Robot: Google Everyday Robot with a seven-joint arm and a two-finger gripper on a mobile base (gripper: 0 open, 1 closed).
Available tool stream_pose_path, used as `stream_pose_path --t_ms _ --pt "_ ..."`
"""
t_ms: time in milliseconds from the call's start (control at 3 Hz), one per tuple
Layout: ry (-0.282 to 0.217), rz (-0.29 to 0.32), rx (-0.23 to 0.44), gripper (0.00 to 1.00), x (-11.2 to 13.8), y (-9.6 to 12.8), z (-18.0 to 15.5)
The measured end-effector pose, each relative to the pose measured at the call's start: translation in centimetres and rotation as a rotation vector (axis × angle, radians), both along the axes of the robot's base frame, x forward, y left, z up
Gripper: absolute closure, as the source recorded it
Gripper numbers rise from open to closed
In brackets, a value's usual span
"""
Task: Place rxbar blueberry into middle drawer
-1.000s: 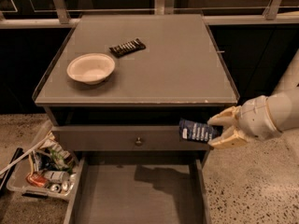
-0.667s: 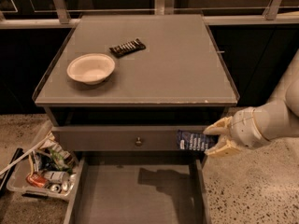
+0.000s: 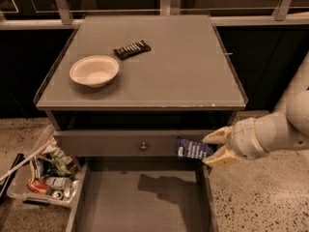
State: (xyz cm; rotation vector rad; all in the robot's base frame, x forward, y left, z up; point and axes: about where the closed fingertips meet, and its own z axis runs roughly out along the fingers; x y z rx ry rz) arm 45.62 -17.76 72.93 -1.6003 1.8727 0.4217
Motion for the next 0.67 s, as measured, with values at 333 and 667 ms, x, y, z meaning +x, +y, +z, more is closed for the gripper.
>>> stream_pose_path --t_ms 333,667 --pt "-0.007 -0.028 0.085 1.00 -0.2 2.6 -2.4" --pt "-0.033 -0.060 0.133 1.00 -2.1 5.5 -8.8"
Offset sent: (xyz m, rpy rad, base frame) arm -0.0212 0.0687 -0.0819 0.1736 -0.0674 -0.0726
